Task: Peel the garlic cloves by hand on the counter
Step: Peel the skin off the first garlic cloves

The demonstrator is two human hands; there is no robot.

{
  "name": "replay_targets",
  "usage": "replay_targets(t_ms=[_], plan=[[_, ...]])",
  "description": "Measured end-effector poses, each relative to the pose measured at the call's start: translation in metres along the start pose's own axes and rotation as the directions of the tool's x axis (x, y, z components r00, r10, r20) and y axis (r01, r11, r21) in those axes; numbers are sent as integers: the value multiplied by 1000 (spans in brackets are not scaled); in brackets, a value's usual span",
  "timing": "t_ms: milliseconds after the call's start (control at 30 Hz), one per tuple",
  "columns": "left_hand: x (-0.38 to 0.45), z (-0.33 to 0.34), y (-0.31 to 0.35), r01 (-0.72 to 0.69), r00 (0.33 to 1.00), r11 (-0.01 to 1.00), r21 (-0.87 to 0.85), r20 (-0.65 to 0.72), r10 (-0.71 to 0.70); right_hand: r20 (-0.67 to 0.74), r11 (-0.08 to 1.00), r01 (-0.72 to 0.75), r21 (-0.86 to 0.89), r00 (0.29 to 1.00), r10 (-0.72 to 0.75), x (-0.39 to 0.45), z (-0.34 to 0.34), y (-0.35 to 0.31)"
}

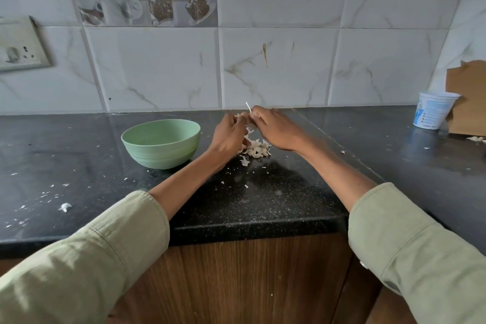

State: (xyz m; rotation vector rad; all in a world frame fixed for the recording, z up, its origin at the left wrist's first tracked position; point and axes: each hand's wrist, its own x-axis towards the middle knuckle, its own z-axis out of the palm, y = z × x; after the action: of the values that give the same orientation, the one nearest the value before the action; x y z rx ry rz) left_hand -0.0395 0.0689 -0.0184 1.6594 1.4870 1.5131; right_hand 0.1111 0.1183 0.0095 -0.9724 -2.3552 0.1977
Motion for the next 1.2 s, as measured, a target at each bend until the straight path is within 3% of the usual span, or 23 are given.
replay_targets(t_ms=[100,200,400,600,733,967,1067,1200], plan=[[-3,0,8,-134,986,962,236,-70,154,-100,995,53,-79,993,-61,1,0,2],[-2,-3,11,-160,980,942,295,-70,188,-124,990,90,-110,987,-104,1,-1,1],[7,-6,3,-109,993,989,96,-44,114,-123,992,68,-102,989,-81,-1,2,-2],[0,-3,9,-17,998,994,-109,53,23,-110,992,-15,123,994,29,4,3,-4],[-2,1,16,-39,994,977,-209,89,58,-53,978,-86,191,994,98,6,-1,3],[5,-14,-6,-137,986,983,124,109,124,-14,960,-213,181,976,219,5,-16,19],[5,-14,-5,-163,983,958,235,121,137,106,979,-204,-1,973,203,3,-18,27],[4,-14,-3,-206,977,920,335,126,173,143,947,-211,-244,957,250,7,-18,50]])
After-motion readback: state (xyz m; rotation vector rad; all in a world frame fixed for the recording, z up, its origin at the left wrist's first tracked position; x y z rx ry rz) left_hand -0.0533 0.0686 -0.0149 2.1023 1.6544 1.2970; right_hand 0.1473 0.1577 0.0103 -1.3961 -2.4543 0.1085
